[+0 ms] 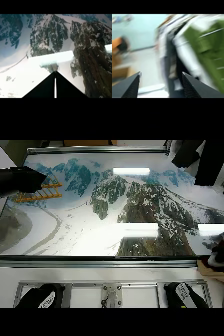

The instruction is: Fold the clothes and pants, and hang the long-sleeved shirts on hangers.

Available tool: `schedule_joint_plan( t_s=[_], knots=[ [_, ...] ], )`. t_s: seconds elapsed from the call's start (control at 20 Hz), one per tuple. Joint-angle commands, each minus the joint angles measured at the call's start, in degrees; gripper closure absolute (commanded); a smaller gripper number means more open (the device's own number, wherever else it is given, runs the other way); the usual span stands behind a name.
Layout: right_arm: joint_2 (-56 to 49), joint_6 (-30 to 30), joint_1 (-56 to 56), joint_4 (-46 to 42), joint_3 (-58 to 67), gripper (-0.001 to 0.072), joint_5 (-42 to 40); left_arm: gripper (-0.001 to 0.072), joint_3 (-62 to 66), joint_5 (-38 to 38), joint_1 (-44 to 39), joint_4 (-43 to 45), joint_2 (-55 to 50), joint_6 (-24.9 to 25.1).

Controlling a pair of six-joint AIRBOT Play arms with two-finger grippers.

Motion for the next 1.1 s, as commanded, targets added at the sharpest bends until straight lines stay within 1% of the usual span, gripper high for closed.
schedule_joint_plan(
  t_s=[0.0, 0.1, 0.2, 0.3, 0.35, 0.4, 0.5, 0.6, 0.65, 0.7, 0.75, 0.8, 1.05],
  knots=[
    [-3.5, -6.9, 20.5, 4.9, -2.1, 0.0148, 15.7, 0.0691, -0.1, -2.0, 0.0, -0.1, -1.2, 0.0],
    [-6.2, -6.5, 32.5, 1.9, -4.6, 0.0151, 23.7, 0.0691, -0.1, -4.5, 0.0, -1.8, -3.0, 0.0],
    [-8.2, -5.7, 44.4, -4.0, -9.0, 0.0152, 26.1, 0.0691, -0.6, -4.4, 0.0, -5.1, -4.8, 0.1],
    [-9.4, -4.8, 54.9, -10.3, -14.4, 0.0162, 24.2, 0.0691, -4.2, -1.9, 0.0, -7.9, -4.8, 0.7],
    [-9.9, -4.7, 59.5, -12.3, -17.1, 0.026, 22.8, 0.0691, -6.9, -0.9, 0.0, -8.8, -4.3, 0.7],
    [-10.4, -4.7, 63.1, -13.4, -19.2, 0.0283, 21.1, 0.0691, -9.6, 0.2, 0.0, -9.4, -3.5, 0.7],
    [-11.5, -4.7, 68.3, -13.7, -21.8, 0.0283, 18.1, 0.0691, -14.9, 2.1, 0.0, -10.5, -1.4, 0.7],
    [-13.1, -4.7, 71.1, -13.7, -22.0, 0.0282, 17.6, 0.0691, -18.7, 3.3, 0.0, -10.5, 0.5, 0.7],
    [-13.7, -4.7, 71.8, -13.5, -22.0, 0.0299, 17.8, 0.0691, -19.8, 3.5, 0.0, -10.4, 1.2, 0.7],
    [-14.1, -4.7, 72.1, -13.3, -22.0, 0.0444, 18.0, 0.0691, -20.7, 3.7, 0.0, -10.5, 1.8, 0.7],
    [-14.4, -4.7, 72.2, -13.0, -22.0, 0.0609, 18.2, 0.0691, -21.7, 4.0, 0.0, -10.5, 2.4, 0.7],
    [-14.5, -4.7, 72.2, -13.0, -22.0, 0.0692, 18.2, 0.0691, -22.7, 4.7, 0.0, -10.4, 3.1, 0.7],
    [-14.7, -4.7, 72.1, -13.0, -22.0, 0.0692, 18.2, 0.0691, -24.3, 5.9, 0.0, -10.4, 4.7, 0.7]
  ],
)
